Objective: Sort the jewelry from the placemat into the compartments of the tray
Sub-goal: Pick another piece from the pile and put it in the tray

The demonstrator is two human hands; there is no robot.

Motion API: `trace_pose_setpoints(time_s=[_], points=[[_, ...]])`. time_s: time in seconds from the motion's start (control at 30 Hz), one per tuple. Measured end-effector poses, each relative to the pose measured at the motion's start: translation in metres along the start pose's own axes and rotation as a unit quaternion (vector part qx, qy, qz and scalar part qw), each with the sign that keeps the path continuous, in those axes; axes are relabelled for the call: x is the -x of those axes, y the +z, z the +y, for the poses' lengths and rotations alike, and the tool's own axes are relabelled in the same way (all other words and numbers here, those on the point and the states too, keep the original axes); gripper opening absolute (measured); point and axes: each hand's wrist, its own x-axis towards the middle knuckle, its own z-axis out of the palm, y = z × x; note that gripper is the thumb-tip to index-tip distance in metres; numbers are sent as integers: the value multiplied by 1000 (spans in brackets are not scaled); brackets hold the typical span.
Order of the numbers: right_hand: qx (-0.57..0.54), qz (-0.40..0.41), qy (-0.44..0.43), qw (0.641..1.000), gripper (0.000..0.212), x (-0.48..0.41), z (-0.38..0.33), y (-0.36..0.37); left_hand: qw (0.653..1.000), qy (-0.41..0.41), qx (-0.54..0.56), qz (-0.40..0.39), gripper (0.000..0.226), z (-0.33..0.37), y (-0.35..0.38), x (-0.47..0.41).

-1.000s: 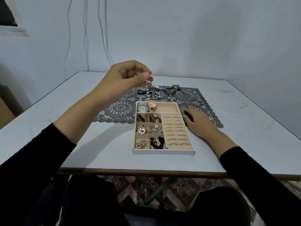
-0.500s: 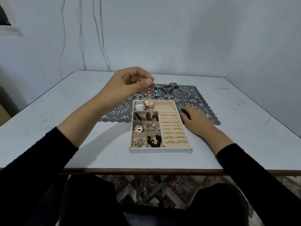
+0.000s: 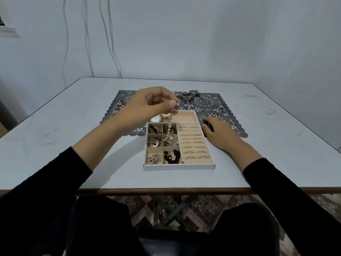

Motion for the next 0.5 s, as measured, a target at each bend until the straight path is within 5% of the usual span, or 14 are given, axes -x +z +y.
trace_pose_setpoints(time_s=[0.5], points=[[2, -1, 3, 1000, 37, -1, 1, 1, 991, -37, -104, -71, 9, -20, -2, 9]])
